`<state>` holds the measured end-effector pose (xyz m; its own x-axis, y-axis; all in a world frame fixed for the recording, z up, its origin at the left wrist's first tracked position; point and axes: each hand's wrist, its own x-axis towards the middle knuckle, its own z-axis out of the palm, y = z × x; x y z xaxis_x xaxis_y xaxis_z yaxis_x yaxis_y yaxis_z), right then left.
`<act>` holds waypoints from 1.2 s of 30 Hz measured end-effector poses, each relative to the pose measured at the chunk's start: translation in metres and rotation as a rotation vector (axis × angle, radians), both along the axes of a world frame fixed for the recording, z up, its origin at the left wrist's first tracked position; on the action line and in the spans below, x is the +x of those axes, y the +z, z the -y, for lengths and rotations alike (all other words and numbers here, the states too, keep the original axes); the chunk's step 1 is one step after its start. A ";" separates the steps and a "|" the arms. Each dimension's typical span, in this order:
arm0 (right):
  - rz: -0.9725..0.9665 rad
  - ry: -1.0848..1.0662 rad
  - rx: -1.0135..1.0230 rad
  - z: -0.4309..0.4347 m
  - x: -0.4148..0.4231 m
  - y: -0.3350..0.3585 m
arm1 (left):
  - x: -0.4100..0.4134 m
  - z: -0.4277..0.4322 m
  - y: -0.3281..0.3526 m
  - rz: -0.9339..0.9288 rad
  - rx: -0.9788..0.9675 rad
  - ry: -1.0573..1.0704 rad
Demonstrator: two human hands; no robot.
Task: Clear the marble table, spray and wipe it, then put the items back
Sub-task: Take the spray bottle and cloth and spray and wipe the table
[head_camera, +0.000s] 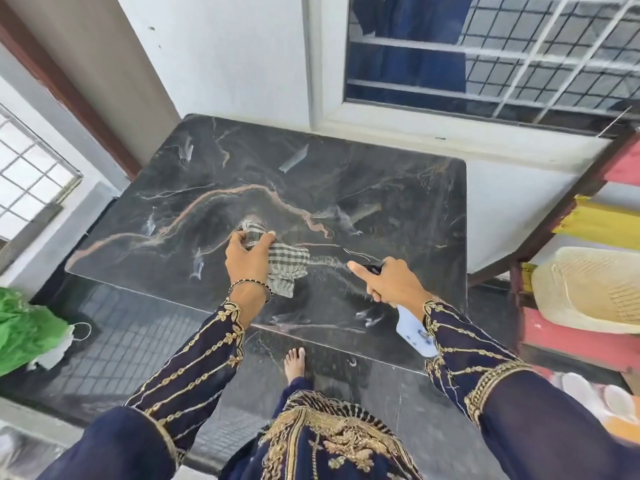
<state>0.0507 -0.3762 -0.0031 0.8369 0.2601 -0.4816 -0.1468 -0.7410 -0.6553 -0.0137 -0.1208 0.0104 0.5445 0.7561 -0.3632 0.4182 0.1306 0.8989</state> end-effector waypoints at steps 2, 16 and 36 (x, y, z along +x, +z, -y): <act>-0.065 -0.015 0.108 0.005 -0.009 -0.001 | -0.004 0.009 0.011 0.003 0.011 -0.010; -0.116 0.228 0.117 -0.009 -0.050 -0.004 | -0.013 0.024 0.022 0.017 0.046 0.036; -0.059 0.005 -0.100 0.076 -0.057 -0.008 | -0.014 0.070 0.023 -0.010 0.060 -0.104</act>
<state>-0.0060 -0.4524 -0.0111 0.8054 0.2119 -0.5535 -0.1791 -0.8032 -0.5681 -0.0282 -0.1906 0.0332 0.6182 0.7160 -0.3243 0.4353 0.0317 0.8997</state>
